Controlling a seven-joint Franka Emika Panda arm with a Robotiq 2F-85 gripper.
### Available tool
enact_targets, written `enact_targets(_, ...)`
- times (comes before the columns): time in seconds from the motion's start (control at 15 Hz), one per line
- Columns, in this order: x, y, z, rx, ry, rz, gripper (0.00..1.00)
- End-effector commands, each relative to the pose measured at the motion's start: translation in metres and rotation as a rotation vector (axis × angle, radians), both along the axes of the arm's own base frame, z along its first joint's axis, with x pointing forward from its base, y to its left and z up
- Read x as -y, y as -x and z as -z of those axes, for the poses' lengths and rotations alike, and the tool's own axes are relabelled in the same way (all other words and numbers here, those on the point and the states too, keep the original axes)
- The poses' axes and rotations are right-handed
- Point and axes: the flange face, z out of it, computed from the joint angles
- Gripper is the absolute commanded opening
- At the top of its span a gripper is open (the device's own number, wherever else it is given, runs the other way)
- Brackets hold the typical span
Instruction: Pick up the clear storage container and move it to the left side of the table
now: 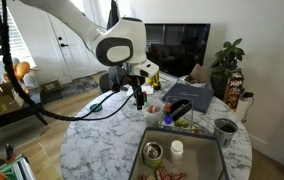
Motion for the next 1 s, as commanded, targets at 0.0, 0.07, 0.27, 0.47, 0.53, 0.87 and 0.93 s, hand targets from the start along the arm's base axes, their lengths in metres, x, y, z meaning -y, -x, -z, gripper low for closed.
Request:
enact_targets(0.0,0.0,0.0,-0.002,0.002,0.0,0.002,1.0)
enact_targets(0.07,0.014,-0.007,-0.001,0.077,0.119,0.003,1.0)
enact_targets(0.27,0.081,-0.022,-0.012,0.179,0.267,-0.017,1.0)
enact_targets(0.47,0.155,-0.033,-0.011,0.264,0.427,-0.002,1.0)
enact_targets(0.53,0.175,-0.036,-0.008,0.269,0.472,0.002,1.0)
enact_targets(0.87,0.191,-0.031,-0.013,0.264,0.491,0.018,1.0)
enact_targets(0.93,0.189,-0.032,-0.014,0.267,0.49,0.014,1.0)
